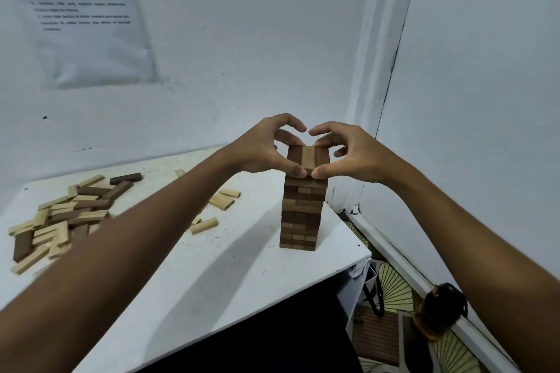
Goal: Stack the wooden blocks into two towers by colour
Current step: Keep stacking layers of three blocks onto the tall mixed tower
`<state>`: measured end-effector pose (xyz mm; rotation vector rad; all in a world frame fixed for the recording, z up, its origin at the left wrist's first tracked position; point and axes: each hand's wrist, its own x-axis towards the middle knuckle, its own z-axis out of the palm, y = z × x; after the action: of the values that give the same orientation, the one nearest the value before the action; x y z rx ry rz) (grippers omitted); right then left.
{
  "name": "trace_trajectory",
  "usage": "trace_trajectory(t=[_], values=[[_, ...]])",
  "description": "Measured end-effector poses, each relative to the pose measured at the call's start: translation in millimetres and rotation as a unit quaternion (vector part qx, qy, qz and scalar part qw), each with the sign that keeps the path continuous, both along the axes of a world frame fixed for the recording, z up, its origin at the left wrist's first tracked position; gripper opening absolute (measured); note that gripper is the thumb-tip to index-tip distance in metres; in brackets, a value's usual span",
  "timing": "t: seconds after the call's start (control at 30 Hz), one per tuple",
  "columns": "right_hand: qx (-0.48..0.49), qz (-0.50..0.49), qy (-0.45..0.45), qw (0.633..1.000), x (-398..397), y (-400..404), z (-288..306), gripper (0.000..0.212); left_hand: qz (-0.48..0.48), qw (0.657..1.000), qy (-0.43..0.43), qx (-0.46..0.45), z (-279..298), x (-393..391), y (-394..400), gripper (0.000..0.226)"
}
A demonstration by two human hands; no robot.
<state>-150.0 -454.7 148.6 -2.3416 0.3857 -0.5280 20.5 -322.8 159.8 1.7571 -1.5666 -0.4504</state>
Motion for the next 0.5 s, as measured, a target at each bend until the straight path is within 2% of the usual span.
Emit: trace_trajectory(t=[0.5], values=[[0.002, -0.003, 0.008, 1.0, 4, -6, -12, 0.072, 0.003, 1.0, 0.006, 0.007, -12, 4, -5, 0.075]])
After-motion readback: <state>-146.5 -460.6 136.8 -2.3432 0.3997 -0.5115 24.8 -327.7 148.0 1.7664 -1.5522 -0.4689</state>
